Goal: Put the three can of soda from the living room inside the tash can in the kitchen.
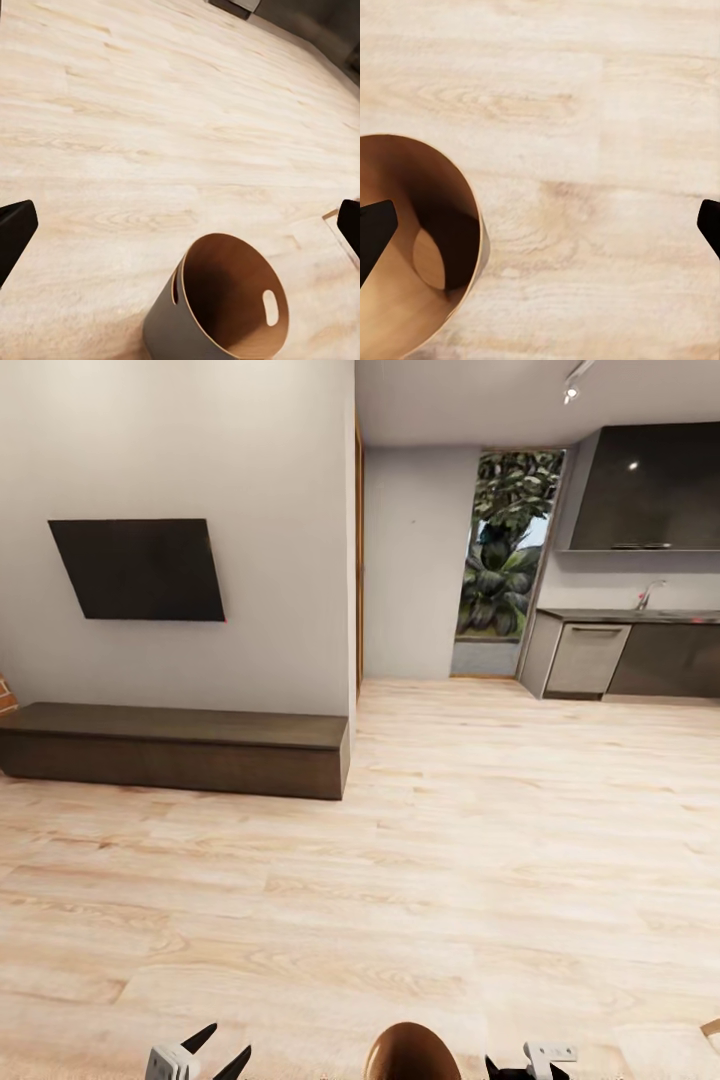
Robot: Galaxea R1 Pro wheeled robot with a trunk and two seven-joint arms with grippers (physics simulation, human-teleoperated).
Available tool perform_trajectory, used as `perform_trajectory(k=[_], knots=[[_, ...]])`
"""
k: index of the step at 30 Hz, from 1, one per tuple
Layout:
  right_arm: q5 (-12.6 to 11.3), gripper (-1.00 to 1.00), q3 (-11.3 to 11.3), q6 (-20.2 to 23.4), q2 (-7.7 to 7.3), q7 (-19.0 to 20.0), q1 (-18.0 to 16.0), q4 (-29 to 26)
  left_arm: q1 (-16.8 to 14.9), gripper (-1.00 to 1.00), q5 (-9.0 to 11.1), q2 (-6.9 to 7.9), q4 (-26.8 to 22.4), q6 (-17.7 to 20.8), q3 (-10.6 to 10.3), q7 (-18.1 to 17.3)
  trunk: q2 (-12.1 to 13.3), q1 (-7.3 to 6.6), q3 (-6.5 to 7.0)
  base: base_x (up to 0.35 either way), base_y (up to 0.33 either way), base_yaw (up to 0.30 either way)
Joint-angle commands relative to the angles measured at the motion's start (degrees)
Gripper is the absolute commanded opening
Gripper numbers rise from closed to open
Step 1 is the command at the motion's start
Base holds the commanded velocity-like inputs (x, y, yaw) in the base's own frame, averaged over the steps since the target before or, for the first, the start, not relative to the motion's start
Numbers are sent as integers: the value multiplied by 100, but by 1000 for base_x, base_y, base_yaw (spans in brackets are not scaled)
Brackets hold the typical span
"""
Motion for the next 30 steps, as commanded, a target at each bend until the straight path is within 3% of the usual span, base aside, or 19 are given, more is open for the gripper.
perform_trajectory(k=[1,9,30], knots=[[0,100,1,0,0,0,0,0,0,100,1,0,0,0,0,0,-42,23,-28,0,0,0],[0,100,-2,2,0,4,1,0,0,100,1,0,0,0,0,0,-122,67,-129,0,0,0],[0,100,-5,-1,0,9,1,0,0,100,1,0,9,0,-3,0,-122,67,-136,11,64,0]])
